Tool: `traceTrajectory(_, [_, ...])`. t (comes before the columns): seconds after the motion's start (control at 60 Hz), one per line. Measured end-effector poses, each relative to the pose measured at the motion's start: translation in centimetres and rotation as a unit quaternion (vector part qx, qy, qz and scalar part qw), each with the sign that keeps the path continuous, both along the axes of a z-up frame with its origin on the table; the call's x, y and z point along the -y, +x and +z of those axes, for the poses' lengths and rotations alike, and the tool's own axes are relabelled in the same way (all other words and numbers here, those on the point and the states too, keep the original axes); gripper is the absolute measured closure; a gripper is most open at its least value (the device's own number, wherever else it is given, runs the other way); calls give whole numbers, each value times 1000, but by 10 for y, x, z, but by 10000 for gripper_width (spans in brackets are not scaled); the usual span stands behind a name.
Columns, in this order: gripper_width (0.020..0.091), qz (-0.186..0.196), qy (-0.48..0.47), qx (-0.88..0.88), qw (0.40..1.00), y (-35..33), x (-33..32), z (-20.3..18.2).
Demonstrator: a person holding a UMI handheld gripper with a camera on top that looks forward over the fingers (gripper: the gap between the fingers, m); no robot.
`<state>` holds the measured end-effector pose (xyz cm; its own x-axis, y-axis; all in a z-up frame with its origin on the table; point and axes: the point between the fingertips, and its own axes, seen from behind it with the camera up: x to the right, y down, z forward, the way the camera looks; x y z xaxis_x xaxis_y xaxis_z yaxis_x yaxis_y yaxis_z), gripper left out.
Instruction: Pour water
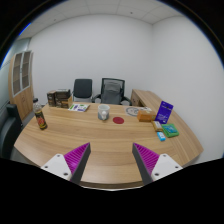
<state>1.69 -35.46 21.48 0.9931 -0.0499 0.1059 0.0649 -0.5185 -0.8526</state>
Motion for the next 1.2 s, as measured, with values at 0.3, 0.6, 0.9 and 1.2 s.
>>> traceTrajectory(0.3, [243,14,-14,-12,1000,-30,5,-25])
traceTrajectory(0.6, [242,67,-52,-27,996,-162,4,-73])
traceTrajectory(0.9, [241,92,-34,-47,994,-341,-49,-93])
traceTrajectory(1.2, [243,65,39,-56,996,-457,-181,-97])
